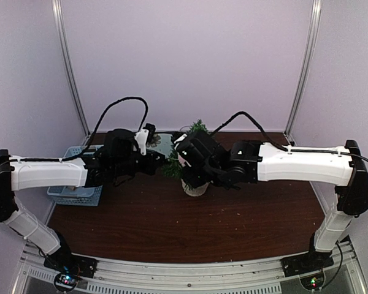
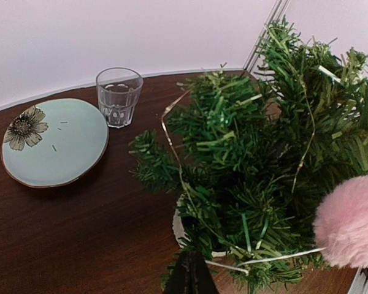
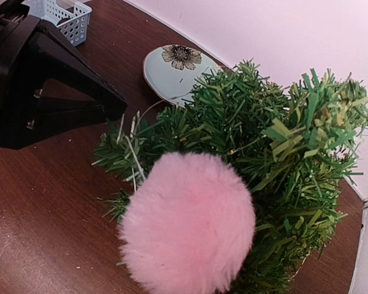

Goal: Decorate the small christmas tree

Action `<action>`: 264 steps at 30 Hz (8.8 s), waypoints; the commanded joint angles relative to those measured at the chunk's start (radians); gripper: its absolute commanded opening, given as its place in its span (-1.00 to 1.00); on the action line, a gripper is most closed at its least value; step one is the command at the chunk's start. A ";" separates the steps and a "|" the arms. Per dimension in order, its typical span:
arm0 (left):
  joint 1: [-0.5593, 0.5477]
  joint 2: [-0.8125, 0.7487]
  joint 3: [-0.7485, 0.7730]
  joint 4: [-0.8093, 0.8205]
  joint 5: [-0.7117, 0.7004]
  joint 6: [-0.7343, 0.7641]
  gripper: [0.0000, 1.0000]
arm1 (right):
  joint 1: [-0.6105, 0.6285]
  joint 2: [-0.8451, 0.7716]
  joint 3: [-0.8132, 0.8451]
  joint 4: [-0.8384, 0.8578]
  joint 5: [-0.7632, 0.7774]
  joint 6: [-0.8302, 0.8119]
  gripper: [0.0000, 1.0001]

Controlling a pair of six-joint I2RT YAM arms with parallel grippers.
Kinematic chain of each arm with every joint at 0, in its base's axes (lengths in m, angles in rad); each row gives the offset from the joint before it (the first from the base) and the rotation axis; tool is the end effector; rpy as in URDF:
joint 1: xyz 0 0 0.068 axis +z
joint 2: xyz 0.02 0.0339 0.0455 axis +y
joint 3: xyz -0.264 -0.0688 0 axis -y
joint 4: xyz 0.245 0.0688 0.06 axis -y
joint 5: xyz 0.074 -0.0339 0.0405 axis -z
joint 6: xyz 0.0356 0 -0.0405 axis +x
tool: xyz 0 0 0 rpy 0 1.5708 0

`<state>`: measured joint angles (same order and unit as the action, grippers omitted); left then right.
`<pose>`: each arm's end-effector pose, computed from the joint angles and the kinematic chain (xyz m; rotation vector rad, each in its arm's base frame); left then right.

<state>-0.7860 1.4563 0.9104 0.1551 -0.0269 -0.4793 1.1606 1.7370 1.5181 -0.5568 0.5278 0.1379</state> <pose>0.2351 -0.2340 0.2581 0.2948 2.0283 -0.7892 0.1722 0.3511 0.3059 -0.8619 2.0478 0.0853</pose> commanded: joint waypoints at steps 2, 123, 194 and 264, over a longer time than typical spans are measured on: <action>0.016 0.021 0.015 0.018 -0.013 -0.013 -1.00 | 0.003 -0.042 -0.020 -0.014 0.021 0.011 -1.00; 0.746 -0.381 -0.238 -0.368 -0.035 -0.238 0.24 | -0.566 -0.626 -0.637 0.381 -0.644 0.257 0.17; 0.488 -0.344 -0.433 0.028 0.181 -0.162 -0.10 | -0.700 0.303 -0.524 1.239 -1.236 0.804 -0.42; 0.087 0.158 -0.490 0.668 0.023 -0.445 -0.23 | -0.456 0.236 -0.786 1.507 -1.093 0.938 -0.74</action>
<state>-0.6918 1.5620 0.3824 0.6964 -0.0212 -0.9085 0.7197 2.0174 0.7525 0.9543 -0.5968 1.1065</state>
